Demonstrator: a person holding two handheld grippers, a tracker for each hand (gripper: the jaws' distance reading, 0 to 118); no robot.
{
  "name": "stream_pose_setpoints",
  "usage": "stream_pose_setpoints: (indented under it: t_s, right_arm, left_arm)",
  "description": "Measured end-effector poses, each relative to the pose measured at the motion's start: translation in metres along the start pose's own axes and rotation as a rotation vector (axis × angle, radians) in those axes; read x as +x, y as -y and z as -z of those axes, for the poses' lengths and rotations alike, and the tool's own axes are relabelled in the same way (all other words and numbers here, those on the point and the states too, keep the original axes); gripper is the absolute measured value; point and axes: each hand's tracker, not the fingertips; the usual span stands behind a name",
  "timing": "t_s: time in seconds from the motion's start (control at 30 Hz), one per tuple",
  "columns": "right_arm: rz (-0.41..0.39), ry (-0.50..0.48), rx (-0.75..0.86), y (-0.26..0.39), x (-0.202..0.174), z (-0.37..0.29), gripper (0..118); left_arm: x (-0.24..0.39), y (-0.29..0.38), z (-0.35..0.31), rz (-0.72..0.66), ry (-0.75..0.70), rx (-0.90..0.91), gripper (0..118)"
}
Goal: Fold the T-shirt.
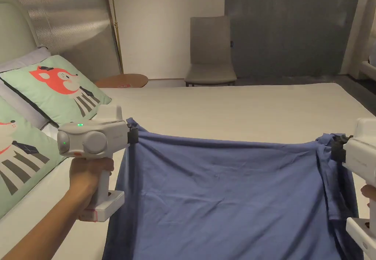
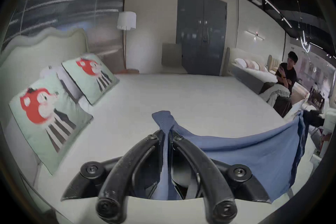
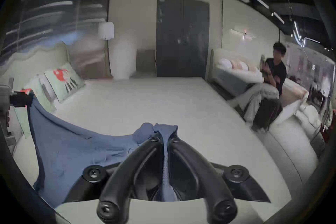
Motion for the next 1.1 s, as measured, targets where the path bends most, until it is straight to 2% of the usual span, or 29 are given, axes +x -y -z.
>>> stream_pose_setpoints:
  t_s: [0.1,0.4,0.63,0.87,1.1]
  right_arm:
    - [0.040,-0.049,0.102,-0.050,-0.002,0.007,3]
    - [-0.028,-0.033,0.361,-0.169,-0.033,0.015,3]
    - [-0.034,-0.047,0.451,-0.216,-0.039,0.035,3]
    - [-0.026,-0.064,0.444,-0.205,-0.040,0.067,3]
    - [-0.019,-0.084,0.274,-0.132,-0.033,0.122,3]
  left_arm:
    - [-0.007,-0.045,-0.019,0.025,-0.032,0.088,1]
    - [-0.013,-0.152,-0.046,-0.004,-0.126,0.346,1]
    - [-0.020,-0.187,-0.030,-0.030,-0.143,0.482,1]
    - [-0.020,-0.177,0.011,-0.025,-0.156,0.449,1]
    - [-0.021,-0.101,0.073,0.005,-0.161,0.289,1]
